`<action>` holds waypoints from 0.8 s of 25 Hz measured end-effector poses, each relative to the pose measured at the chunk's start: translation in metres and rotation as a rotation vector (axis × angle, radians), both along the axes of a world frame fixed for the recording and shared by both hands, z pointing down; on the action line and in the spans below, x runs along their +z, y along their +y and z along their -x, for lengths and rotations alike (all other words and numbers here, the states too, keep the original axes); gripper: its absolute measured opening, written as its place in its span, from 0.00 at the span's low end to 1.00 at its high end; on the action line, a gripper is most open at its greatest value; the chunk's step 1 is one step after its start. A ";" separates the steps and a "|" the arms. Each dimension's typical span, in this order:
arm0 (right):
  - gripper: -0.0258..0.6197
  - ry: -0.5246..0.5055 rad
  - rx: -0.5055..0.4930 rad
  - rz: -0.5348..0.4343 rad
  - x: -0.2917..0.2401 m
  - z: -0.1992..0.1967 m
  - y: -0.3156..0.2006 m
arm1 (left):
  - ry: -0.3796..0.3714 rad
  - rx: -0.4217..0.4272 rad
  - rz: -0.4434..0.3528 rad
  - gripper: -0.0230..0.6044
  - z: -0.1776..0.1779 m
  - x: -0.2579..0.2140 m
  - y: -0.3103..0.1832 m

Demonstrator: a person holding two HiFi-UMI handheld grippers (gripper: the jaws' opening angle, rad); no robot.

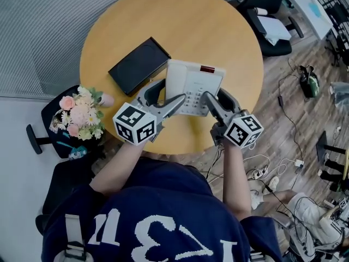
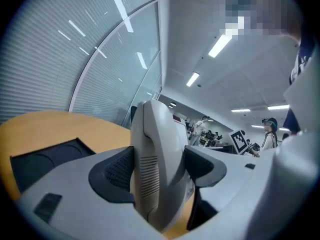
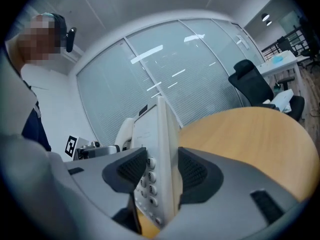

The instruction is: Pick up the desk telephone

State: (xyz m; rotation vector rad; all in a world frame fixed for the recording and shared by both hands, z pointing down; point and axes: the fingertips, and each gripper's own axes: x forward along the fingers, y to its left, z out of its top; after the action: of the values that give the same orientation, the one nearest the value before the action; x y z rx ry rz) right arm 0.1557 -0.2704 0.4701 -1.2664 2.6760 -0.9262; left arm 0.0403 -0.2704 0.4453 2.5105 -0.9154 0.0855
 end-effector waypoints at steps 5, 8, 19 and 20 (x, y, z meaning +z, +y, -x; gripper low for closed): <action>0.37 0.019 0.011 -0.146 -0.063 -0.004 -0.009 | 0.009 0.001 -0.120 0.55 -0.004 -0.059 -0.007; 0.37 0.026 0.015 -0.222 -0.094 -0.005 -0.011 | 0.019 -0.006 -0.194 0.55 -0.004 -0.089 -0.007; 0.36 -0.001 0.024 -0.329 -0.146 0.002 -0.006 | 0.037 -0.017 -0.310 0.55 0.003 -0.143 0.000; 0.36 0.006 0.023 -0.334 -0.147 0.003 -0.006 | 0.037 -0.016 -0.313 0.55 0.004 -0.144 -0.001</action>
State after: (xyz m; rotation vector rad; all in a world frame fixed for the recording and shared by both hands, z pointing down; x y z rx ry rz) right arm 0.1527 -0.2766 0.3227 -1.2194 2.6654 -0.4449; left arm 0.0360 -0.2711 0.3009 2.7780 -0.9998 -0.1182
